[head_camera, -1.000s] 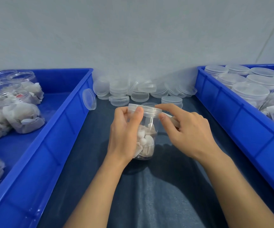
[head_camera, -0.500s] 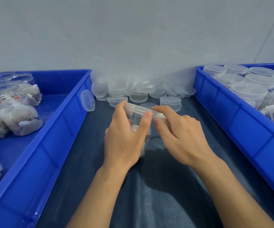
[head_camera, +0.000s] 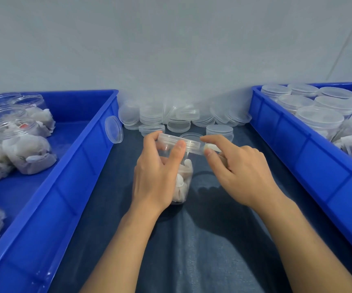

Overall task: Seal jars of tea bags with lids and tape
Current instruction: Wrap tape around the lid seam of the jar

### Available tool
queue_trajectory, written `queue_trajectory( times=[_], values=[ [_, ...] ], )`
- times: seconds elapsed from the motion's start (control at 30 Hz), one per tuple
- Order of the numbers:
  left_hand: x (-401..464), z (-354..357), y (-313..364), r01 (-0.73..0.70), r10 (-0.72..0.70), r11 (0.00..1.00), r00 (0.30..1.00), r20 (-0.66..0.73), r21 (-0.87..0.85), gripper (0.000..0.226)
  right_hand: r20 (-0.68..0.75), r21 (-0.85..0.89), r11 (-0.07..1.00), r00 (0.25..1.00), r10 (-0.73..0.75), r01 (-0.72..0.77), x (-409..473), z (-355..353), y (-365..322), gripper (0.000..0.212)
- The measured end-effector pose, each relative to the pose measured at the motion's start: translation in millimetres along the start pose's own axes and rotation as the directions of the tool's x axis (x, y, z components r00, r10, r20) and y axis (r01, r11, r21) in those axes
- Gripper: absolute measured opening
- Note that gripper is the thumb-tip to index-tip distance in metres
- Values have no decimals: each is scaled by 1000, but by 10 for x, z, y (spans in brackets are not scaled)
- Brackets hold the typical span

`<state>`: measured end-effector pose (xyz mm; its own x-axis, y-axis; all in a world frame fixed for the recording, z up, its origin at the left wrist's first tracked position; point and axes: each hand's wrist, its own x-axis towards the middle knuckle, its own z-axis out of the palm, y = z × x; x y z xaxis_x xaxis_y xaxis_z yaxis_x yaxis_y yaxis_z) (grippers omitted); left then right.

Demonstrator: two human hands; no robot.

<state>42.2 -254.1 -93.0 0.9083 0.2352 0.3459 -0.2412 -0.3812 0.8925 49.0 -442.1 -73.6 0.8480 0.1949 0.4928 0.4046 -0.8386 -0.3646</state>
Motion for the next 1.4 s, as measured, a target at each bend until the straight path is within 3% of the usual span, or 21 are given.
queue_trajectory(
  times=[0.37, 0.5, 0.6, 0.73, 0.83, 1.03, 1.4],
  values=[
    [-17, 32, 43, 72, -58, 962, 996, 61, -263, 49, -26, 9, 1000, 1000, 4, -4, -2, -8, -15, 38],
    [-11, 21, 37, 126, -100, 931, 991, 92, -343, 56, -46, 24, 1000, 999, 7, -6, -7, 2, -58, 36],
    [-11, 41, 20, 123, -100, 949, 990, 96, -289, 64, -72, 25, 1000, 997, -3, 4, -20, 17, -93, 35],
    [-21, 45, 49, -52, 51, 999, 996, -79, -13, 54, -89, -15, 1000, 996, -5, 3, -29, 24, -133, 34],
    [-50, 51, 94, -90, 106, 989, 986, -132, 117, 50, -103, -43, 999, 995, -5, 1, -38, 34, -179, 33],
    [-77, 108, 74, -44, 37, 984, 998, 47, 171, 57, -56, -15, 1000, 998, 4, -5, -55, 5, -174, 36],
    [-20, 67, -3, -19, 19, 1000, 1000, 4, -17, 61, 5, 24, 999, 999, 44, -45, -13, -94, -29, 36]
  ],
)
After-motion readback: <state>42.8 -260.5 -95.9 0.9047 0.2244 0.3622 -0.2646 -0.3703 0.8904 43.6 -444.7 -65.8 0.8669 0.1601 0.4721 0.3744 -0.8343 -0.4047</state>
